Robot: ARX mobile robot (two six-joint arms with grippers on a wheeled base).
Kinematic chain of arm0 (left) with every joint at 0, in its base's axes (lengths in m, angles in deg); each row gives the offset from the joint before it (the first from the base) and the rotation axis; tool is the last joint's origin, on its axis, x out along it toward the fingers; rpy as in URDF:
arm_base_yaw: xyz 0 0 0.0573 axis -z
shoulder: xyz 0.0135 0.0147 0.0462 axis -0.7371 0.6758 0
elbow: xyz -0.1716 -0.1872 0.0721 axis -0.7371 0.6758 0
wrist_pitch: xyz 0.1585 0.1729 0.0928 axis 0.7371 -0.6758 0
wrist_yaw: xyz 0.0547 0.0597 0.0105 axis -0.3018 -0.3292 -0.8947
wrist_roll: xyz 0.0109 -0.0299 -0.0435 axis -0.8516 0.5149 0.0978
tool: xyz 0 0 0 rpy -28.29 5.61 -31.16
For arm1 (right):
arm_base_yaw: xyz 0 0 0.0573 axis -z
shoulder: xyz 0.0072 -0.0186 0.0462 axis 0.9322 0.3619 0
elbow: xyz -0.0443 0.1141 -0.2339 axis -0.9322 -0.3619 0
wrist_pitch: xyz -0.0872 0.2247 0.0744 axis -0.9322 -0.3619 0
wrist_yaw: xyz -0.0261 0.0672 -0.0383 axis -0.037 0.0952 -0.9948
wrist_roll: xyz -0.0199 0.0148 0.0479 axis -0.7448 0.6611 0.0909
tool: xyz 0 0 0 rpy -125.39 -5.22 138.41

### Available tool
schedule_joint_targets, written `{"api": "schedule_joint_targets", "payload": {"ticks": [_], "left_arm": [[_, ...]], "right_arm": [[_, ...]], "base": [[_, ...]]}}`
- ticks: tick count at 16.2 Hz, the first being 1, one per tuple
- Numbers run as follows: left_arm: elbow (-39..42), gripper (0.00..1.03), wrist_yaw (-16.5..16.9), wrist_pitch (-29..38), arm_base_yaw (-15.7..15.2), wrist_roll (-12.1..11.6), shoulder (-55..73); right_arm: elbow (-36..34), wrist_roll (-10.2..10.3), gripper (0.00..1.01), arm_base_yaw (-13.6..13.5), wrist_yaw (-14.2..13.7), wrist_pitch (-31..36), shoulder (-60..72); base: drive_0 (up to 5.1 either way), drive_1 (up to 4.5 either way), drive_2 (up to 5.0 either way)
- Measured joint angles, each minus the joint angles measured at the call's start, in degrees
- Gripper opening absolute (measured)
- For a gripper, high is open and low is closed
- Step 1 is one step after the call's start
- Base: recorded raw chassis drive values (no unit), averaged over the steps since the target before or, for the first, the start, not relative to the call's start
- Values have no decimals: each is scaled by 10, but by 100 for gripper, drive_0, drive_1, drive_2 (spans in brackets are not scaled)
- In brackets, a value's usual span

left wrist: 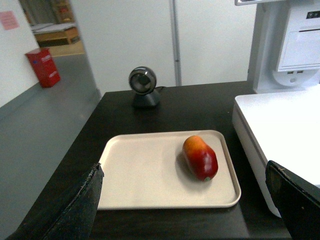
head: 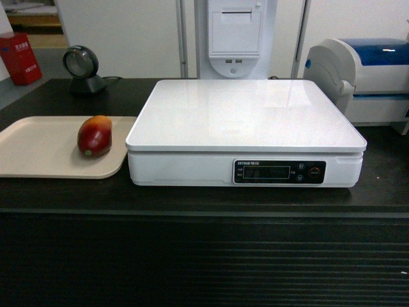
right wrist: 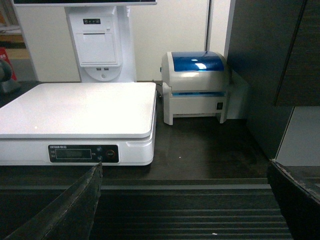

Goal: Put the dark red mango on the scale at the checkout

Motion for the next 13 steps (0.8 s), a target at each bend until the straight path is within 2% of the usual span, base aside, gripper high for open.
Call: {"api": "schedule_joint_targets", "payload": {"ticks": [1, 2, 3, 4, 6, 9, 11, 13], "left_arm": [[-57, 98, 61, 10, -26, -5, 87], [-111, 98, 100, -6, -38, -9, 160], [-174, 98, 128, -27, -42, -12, 245], [-231, 98, 142, -53, -41, -13, 311], [-342, 98, 146, -101, -26, -16, 428], [-472, 98, 155, -181, 9, -47, 537], [-529, 98, 146, -223, 31, -69, 597], [-572, 98, 139, -251, 42, -72, 638]], "right_arm": [[0, 0, 98, 0, 0, 0, 0], [0, 0, 98, 0, 0, 0, 0], [0, 0, 98, 0, 0, 0, 0], [0, 0, 98, 0, 0, 0, 0], [0, 0, 98, 0, 0, 0, 0], [0, 0, 98, 0, 0, 0, 0], [0, 0, 98, 0, 0, 0, 0], [0, 0, 98, 0, 0, 0, 0]], "base": [[0, 0, 0], [0, 0, 0], [0, 0, 0], [0, 0, 0], [0, 0, 0], [0, 0, 0], [0, 0, 0], [0, 0, 0]]}}
